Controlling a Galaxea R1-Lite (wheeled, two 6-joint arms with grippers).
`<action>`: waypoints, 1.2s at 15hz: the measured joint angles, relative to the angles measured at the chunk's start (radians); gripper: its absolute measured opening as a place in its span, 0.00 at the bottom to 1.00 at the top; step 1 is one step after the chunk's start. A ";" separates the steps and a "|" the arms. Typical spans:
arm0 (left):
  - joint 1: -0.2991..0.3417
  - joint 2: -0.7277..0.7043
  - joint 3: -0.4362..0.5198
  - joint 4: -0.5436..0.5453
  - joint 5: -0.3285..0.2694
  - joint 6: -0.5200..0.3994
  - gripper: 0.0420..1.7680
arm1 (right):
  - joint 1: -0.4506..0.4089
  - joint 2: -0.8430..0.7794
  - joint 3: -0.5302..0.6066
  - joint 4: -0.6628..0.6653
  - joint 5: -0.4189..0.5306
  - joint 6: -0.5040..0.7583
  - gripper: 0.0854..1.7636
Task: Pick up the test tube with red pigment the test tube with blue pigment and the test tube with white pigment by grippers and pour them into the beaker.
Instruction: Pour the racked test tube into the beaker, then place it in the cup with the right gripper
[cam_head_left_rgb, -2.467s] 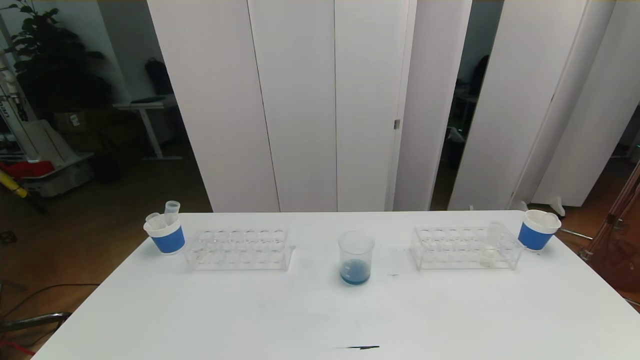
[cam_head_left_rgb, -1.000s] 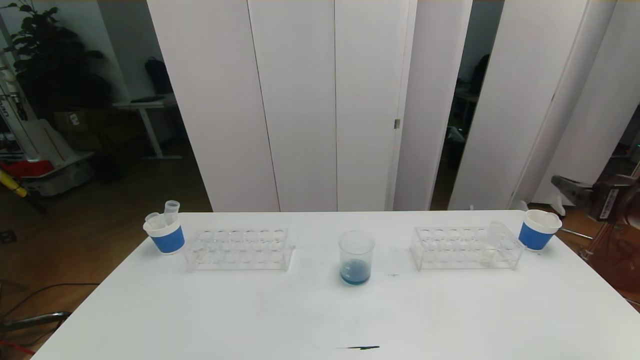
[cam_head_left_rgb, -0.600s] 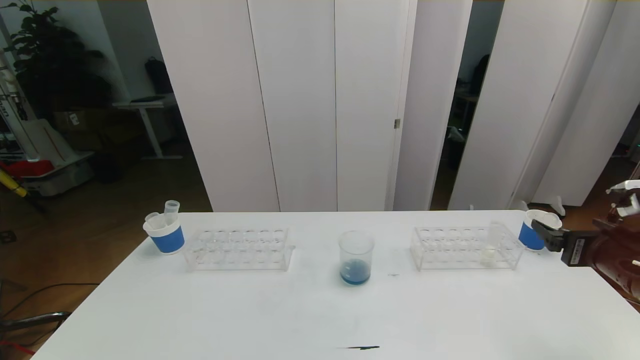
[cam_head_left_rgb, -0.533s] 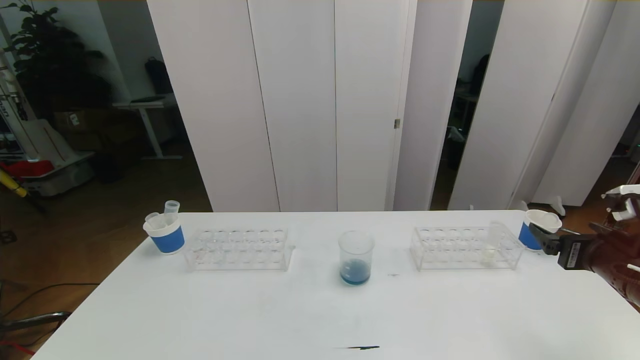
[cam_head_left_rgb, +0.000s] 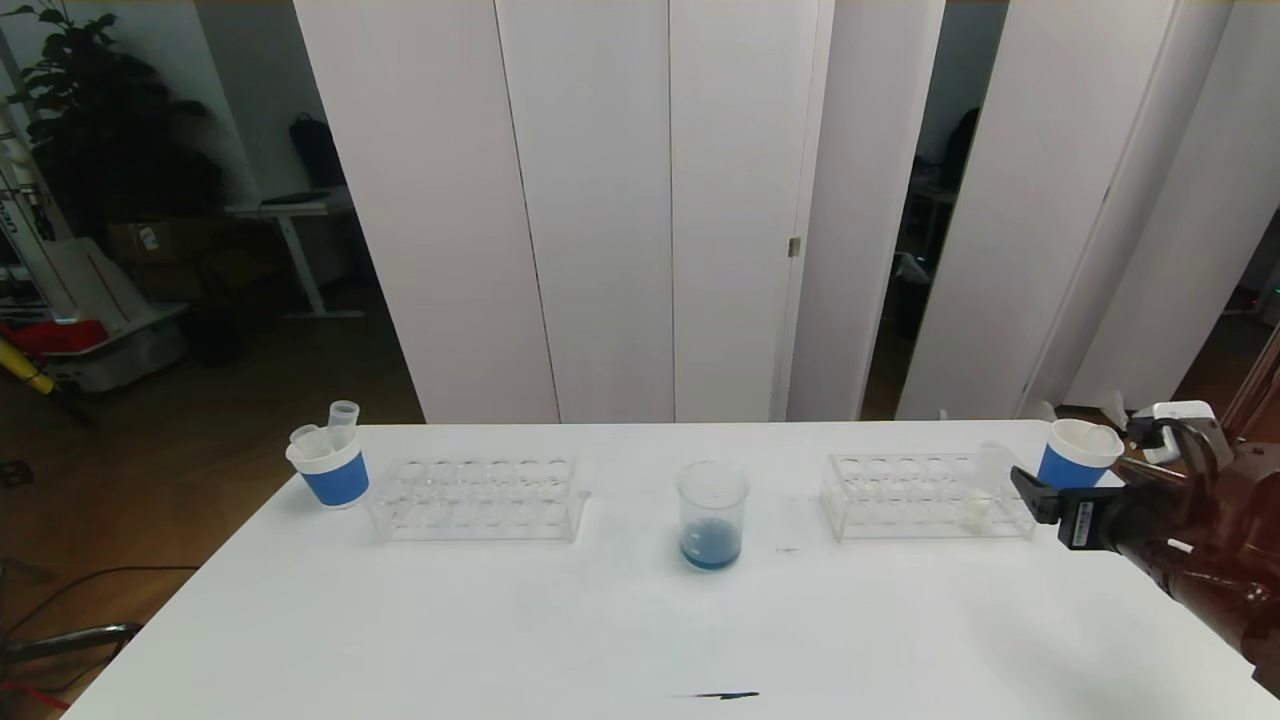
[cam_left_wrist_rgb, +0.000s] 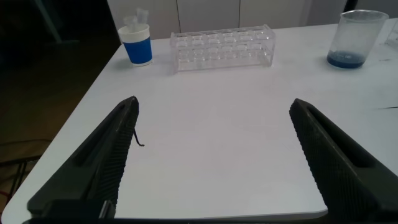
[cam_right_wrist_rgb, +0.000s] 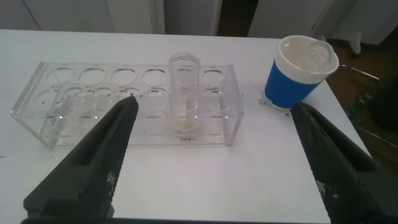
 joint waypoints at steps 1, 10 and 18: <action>0.000 0.000 0.000 0.000 0.000 0.000 0.98 | 0.004 0.034 -0.016 -0.018 -0.009 0.001 0.99; 0.000 0.000 0.000 0.000 0.000 0.000 0.98 | 0.031 0.282 -0.261 -0.026 -0.071 0.004 0.99; 0.000 0.000 0.000 0.000 0.000 0.000 0.98 | 0.044 0.356 -0.336 -0.022 -0.068 0.003 0.99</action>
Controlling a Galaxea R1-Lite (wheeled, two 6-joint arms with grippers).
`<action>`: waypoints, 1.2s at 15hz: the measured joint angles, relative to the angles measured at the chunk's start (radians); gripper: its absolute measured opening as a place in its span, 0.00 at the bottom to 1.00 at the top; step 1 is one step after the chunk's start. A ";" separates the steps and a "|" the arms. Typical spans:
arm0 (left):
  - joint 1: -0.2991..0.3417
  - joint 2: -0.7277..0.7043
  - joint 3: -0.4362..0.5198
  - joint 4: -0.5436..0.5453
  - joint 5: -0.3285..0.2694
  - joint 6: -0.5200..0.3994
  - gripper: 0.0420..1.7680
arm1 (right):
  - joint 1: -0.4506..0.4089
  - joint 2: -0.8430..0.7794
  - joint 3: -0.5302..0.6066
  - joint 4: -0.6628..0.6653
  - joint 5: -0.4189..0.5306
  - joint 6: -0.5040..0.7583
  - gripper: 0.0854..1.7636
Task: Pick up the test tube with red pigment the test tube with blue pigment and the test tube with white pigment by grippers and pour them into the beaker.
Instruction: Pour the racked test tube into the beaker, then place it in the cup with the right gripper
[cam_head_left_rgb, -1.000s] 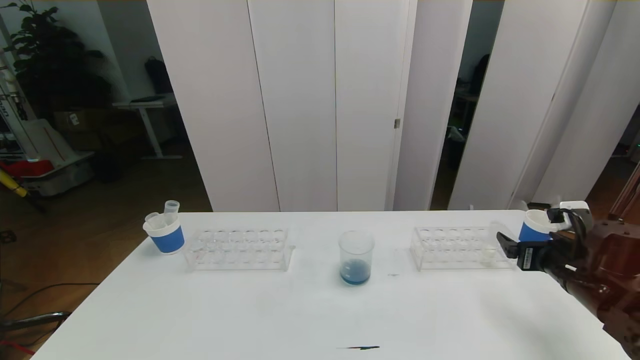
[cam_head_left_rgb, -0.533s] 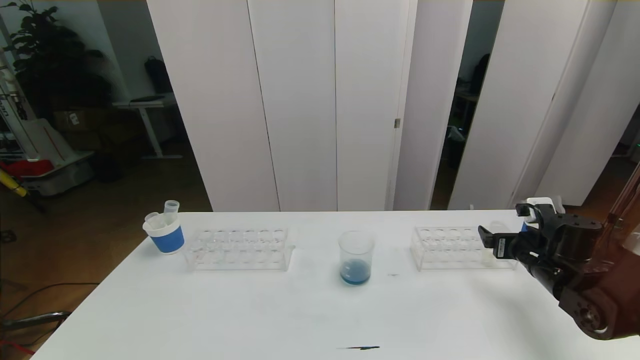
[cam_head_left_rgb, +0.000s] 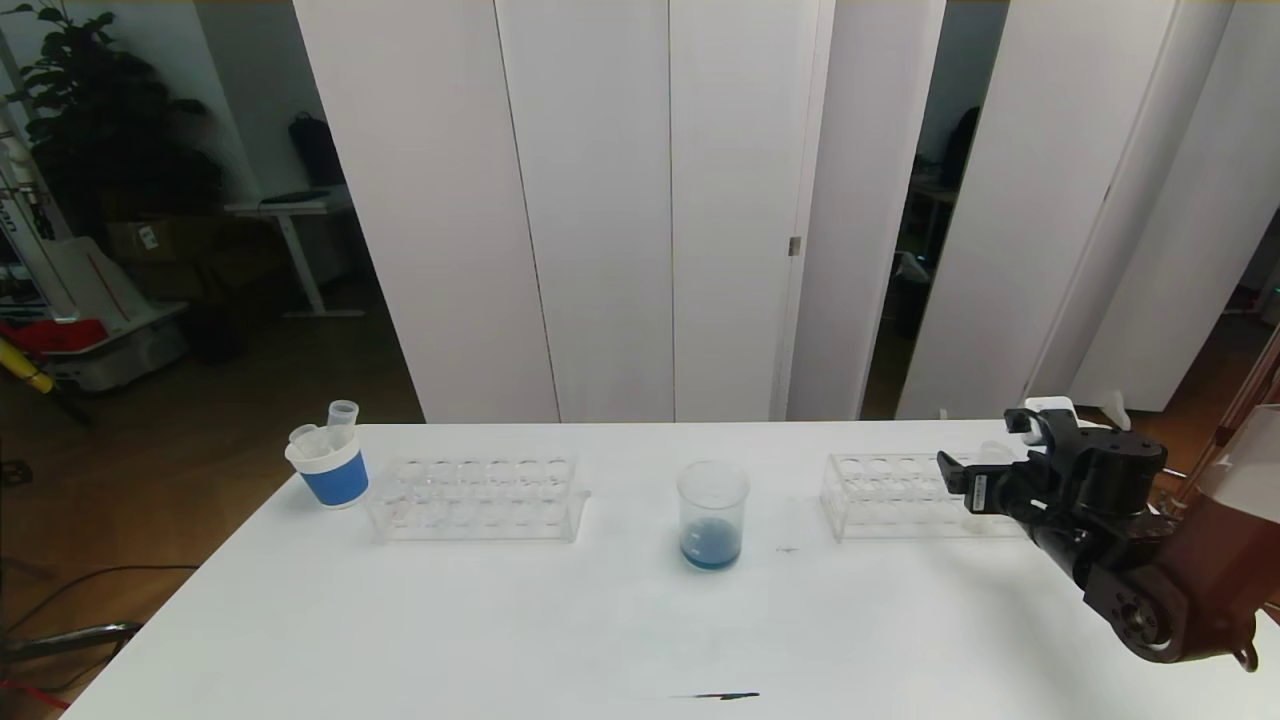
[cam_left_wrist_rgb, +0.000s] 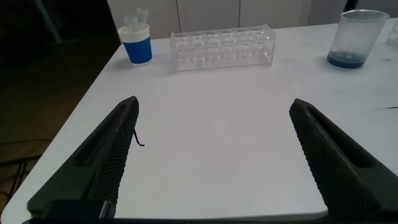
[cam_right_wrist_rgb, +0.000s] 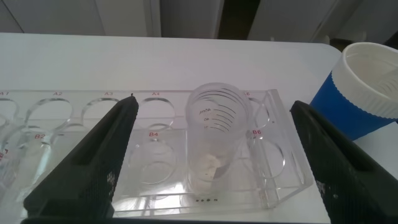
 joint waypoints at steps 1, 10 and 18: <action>0.000 0.000 0.000 0.000 0.000 0.000 0.98 | 0.000 0.007 -0.008 0.000 0.000 0.000 0.99; 0.000 0.000 0.000 0.000 0.000 0.000 0.98 | 0.000 0.037 -0.046 0.014 -0.001 0.002 0.28; 0.000 0.000 0.000 0.000 0.000 0.000 0.98 | 0.000 0.044 -0.055 0.014 0.000 0.008 0.30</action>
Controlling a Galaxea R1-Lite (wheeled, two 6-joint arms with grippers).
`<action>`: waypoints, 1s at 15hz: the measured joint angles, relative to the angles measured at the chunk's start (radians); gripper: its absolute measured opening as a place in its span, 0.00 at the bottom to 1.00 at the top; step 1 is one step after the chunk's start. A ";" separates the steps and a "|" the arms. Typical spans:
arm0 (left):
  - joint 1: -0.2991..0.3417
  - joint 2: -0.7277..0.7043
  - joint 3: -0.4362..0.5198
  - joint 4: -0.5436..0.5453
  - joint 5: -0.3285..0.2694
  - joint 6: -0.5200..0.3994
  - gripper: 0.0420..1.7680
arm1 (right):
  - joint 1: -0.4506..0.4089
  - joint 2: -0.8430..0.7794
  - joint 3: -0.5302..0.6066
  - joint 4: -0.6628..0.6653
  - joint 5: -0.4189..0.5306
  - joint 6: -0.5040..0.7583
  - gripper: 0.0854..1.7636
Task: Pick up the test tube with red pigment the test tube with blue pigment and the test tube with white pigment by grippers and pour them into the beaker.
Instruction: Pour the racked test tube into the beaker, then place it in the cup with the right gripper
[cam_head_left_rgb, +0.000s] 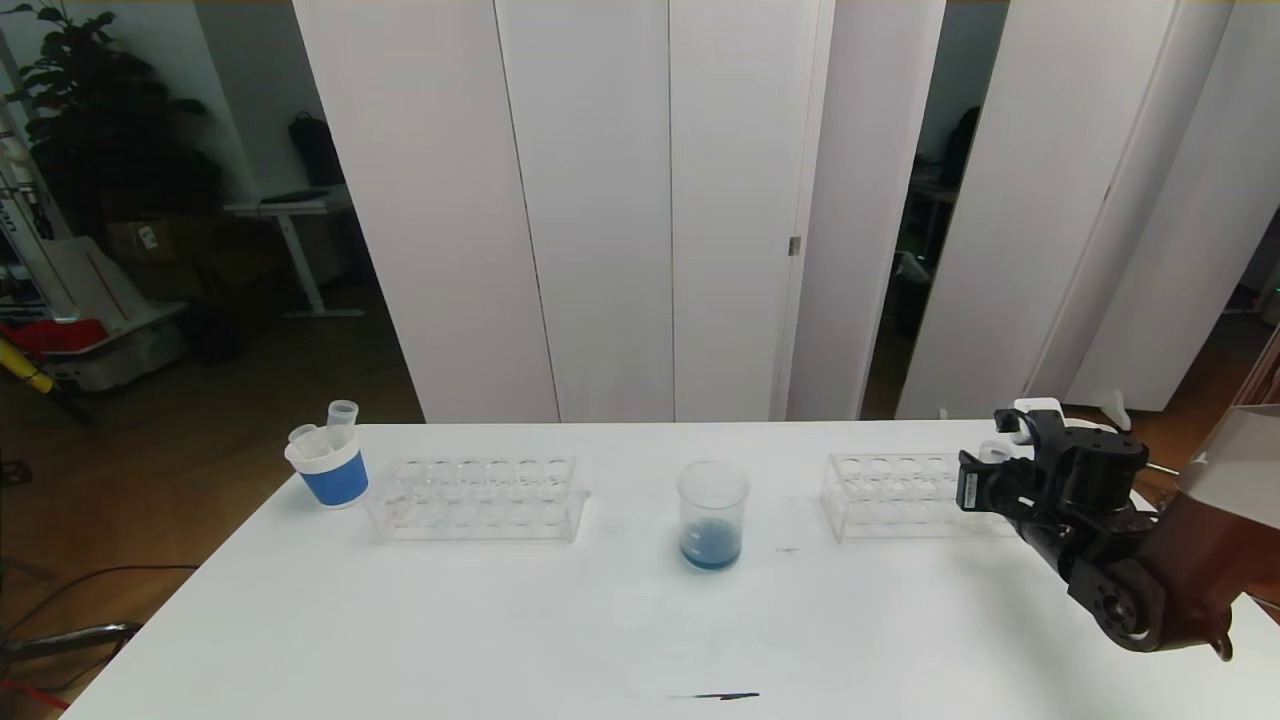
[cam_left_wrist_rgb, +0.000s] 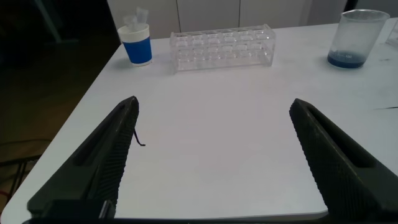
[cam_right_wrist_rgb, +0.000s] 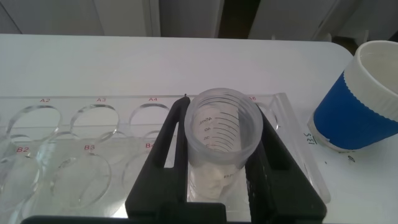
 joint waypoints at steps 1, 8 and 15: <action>0.000 0.000 0.000 0.000 0.000 0.000 0.98 | 0.000 0.000 -0.001 0.001 0.000 0.000 0.30; 0.000 0.000 0.000 0.000 0.000 0.000 0.98 | -0.003 -0.011 -0.002 0.005 0.001 0.012 0.30; 0.000 0.000 0.000 0.000 0.000 0.000 0.98 | -0.003 -0.121 -0.004 0.072 0.010 0.061 0.30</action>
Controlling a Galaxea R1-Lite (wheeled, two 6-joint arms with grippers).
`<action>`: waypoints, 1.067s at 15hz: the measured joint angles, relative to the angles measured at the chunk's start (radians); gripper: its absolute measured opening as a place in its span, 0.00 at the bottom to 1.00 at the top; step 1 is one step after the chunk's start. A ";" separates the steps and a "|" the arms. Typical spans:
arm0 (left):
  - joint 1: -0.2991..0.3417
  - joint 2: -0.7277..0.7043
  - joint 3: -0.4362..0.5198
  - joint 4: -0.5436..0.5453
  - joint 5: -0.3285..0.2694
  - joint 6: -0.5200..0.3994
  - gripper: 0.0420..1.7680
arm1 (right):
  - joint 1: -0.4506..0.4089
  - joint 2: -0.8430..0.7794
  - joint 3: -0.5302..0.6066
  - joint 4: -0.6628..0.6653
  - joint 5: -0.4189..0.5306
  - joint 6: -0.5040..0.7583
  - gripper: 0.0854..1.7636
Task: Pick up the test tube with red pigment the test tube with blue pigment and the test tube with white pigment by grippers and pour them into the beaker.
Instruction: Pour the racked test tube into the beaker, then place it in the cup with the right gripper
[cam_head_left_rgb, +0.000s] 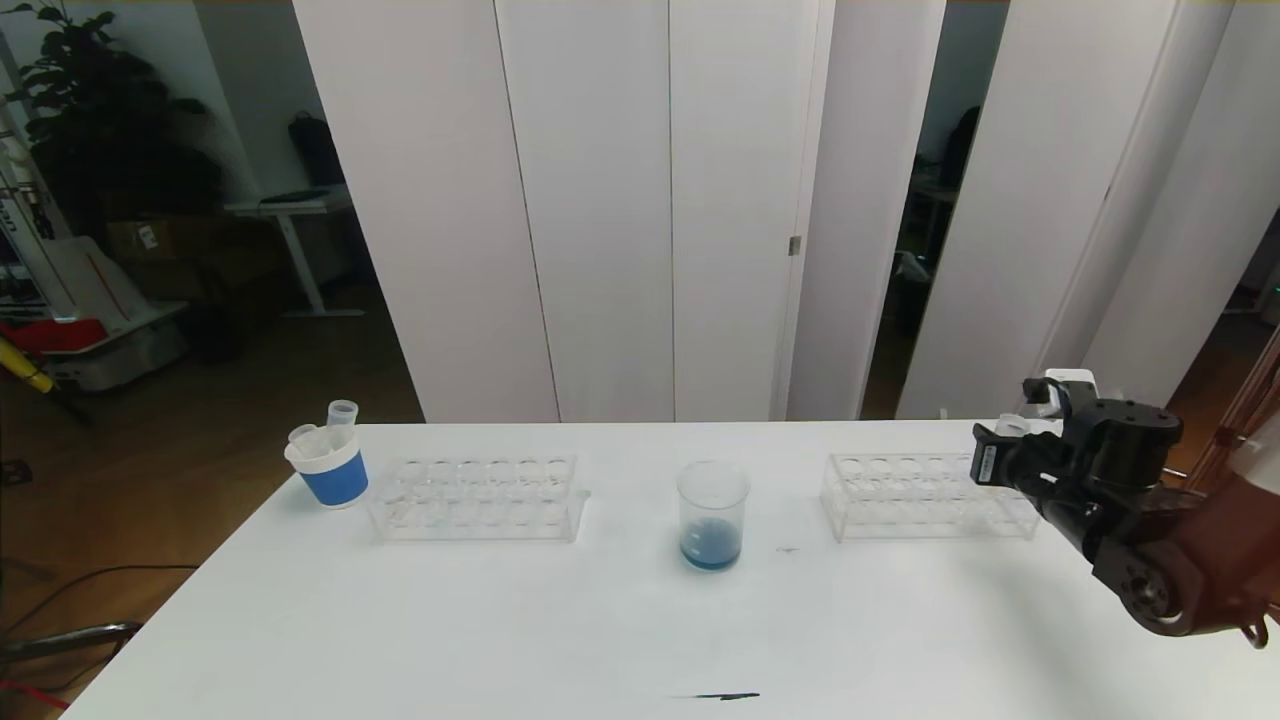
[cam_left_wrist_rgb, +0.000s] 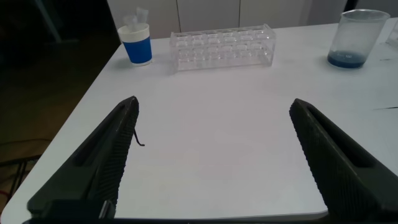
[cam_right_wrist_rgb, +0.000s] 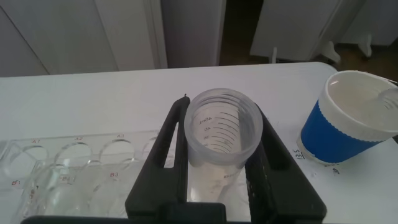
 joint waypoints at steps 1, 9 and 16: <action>0.000 0.000 0.000 0.000 0.000 0.000 0.98 | 0.001 -0.025 -0.008 0.032 0.001 0.001 0.30; 0.000 0.001 0.000 0.000 0.000 0.000 0.98 | 0.026 -0.210 -0.417 0.600 0.039 0.004 0.30; 0.000 0.001 0.000 0.000 0.000 0.000 0.98 | 0.174 -0.188 -0.863 0.975 0.273 0.003 0.30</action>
